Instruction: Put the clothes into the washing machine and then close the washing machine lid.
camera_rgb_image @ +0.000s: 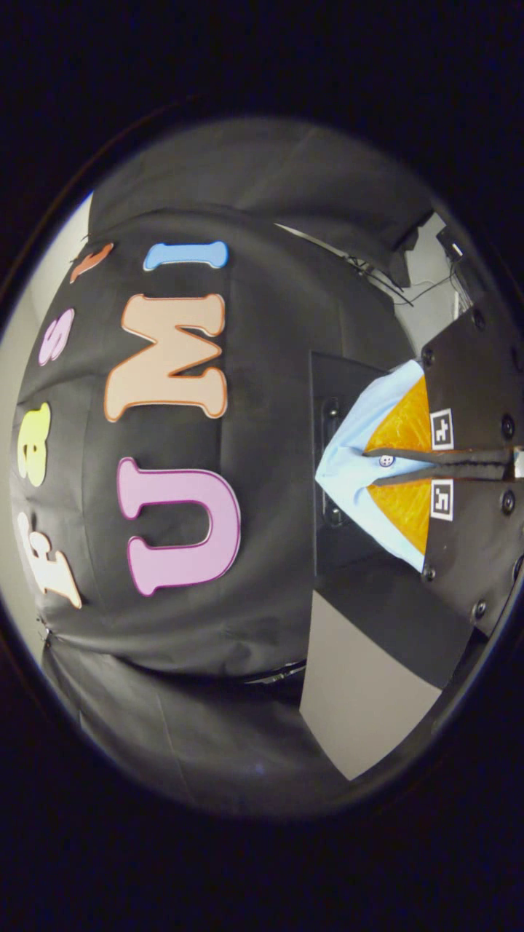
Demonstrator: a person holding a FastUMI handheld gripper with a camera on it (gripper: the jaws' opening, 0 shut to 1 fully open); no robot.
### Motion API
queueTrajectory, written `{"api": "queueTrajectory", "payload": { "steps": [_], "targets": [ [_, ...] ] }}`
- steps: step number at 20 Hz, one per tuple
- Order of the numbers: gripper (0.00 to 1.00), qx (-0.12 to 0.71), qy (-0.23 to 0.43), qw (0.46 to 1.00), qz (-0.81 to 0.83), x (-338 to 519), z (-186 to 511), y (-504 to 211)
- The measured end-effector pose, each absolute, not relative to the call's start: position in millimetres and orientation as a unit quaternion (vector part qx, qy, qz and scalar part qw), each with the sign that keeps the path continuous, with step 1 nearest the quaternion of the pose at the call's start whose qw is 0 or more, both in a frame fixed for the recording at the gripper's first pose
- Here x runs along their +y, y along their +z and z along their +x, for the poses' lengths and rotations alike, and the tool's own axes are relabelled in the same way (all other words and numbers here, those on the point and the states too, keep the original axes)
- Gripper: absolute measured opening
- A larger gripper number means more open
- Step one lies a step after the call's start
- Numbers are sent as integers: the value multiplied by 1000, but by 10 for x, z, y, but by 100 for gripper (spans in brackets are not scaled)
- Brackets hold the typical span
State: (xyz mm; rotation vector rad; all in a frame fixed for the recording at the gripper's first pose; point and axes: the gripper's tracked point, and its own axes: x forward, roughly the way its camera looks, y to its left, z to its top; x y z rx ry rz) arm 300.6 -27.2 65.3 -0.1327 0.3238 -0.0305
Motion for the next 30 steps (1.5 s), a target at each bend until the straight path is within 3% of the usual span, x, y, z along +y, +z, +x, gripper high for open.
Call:
{"api": "queueTrajectory", "payload": {
  "steps": [6,13,14,21,29,30],
  "targets": [
    [1,211,-54,975,-45,-594,3187,-222],
    [2,240,-56,967,-57,-584,3259,-742],
    [7,243,-54,966,-66,-578,3270,-802],
    [14,262,-59,960,-74,-588,3275,-1134],
    [28,271,-62,959,-58,-630,3212,-1496],
    [39,266,-59,961,-55,-610,3225,-1477]
  ]
}}
